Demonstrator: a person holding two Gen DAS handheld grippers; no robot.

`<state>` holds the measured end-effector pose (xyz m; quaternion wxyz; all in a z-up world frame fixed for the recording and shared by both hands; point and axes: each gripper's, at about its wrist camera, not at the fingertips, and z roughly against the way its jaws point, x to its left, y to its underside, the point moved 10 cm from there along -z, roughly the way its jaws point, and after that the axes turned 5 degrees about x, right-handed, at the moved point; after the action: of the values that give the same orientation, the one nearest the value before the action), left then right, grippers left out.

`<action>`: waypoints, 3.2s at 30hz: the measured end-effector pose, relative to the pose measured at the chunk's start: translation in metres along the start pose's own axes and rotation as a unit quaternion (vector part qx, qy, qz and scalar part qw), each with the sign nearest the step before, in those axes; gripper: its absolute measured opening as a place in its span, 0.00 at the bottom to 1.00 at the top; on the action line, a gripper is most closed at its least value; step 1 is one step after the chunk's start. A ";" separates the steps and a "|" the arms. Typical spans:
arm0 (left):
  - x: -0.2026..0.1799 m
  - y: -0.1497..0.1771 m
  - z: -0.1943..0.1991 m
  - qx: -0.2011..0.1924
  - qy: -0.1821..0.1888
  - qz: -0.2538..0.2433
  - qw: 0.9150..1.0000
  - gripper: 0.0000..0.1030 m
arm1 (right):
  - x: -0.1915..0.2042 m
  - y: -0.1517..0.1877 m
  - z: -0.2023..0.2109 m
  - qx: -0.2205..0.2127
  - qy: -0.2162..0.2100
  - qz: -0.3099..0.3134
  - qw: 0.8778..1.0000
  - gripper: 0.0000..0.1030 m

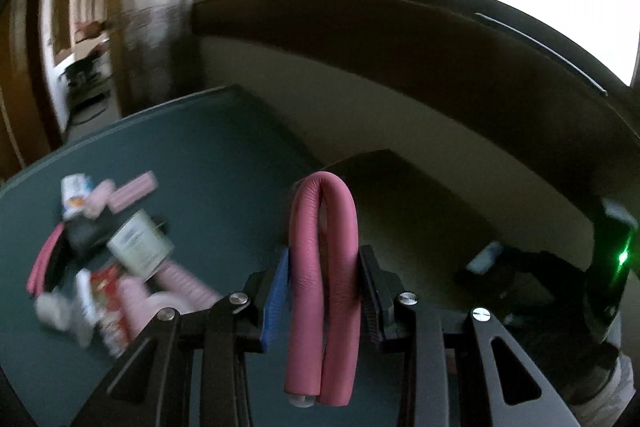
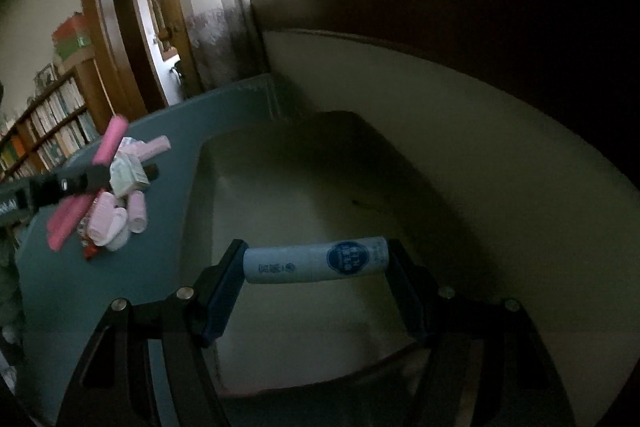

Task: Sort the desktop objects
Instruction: 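Carry the pink curler and white tube into the cardboard box and release both, then return both tools from the box to the cluttered table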

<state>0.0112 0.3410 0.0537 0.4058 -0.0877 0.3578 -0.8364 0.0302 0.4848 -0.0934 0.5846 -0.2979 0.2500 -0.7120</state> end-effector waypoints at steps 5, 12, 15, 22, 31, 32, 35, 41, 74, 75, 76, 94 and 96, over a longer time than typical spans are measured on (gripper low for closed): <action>-0.027 -0.018 -0.022 0.006 0.018 -0.018 1.000 0.35 | -0.007 -0.002 -0.001 0.000 -0.003 -0.004 1.000 0.71; -0.043 -0.028 -0.060 0.027 0.029 -0.029 0.999 0.35 | -0.012 0.001 -0.004 0.004 -0.007 -0.008 1.000 0.71; -0.047 -0.028 -0.067 0.034 0.030 -0.031 0.999 0.35 | -0.014 0.003 -0.008 0.010 -0.009 -0.011 1.000 0.71; -0.038 -0.029 -0.081 0.040 0.029 -0.028 0.998 0.40 | -0.016 0.003 -0.011 0.013 -0.014 -0.014 1.000 0.71; -0.030 -0.025 -0.067 0.037 0.023 -0.001 0.999 0.58 | -0.012 -0.002 -0.016 0.013 -0.022 -0.026 0.999 0.74; -0.027 -0.025 -0.065 0.036 0.020 0.002 0.999 0.58 | -0.011 -0.002 -0.016 0.012 -0.022 -0.025 0.999 0.74; -0.020 -0.022 -0.059 0.034 0.016 0.011 0.999 0.68 | -0.006 -0.004 -0.014 0.011 -0.025 -0.024 0.999 0.74; -0.007 -0.012 -0.044 0.024 0.005 0.022 0.999 0.70 | 0.006 -0.007 -0.004 0.001 -0.031 -0.022 0.999 0.76; 0.286 0.110 0.074 -0.014 -0.185 0.225 0.956 0.70 | 0.208 0.021 0.003 0.016 -0.138 0.098 0.985 0.76; 0.293 0.114 0.073 -0.010 -0.188 0.227 0.955 0.70 | 0.213 0.023 0.001 0.020 -0.139 0.102 0.985 0.76; 0.297 0.116 0.070 -0.006 -0.189 0.227 0.955 0.70 | 0.217 0.024 0.001 0.022 -0.140 0.104 0.984 0.76; 0.325 0.106 0.009 0.032 -0.193 0.193 0.962 0.70 | 0.241 0.035 -0.020 0.056 -0.143 0.118 0.981 0.76; 0.326 0.104 0.006 0.028 -0.184 0.195 0.963 0.70 | 0.242 0.035 -0.023 0.059 -0.142 0.119 0.981 0.76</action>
<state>-0.1357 0.0525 -0.0587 0.6224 -0.1570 0.2640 -0.7199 0.0043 0.2410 -0.1021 0.7113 -0.3296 0.1556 -0.6010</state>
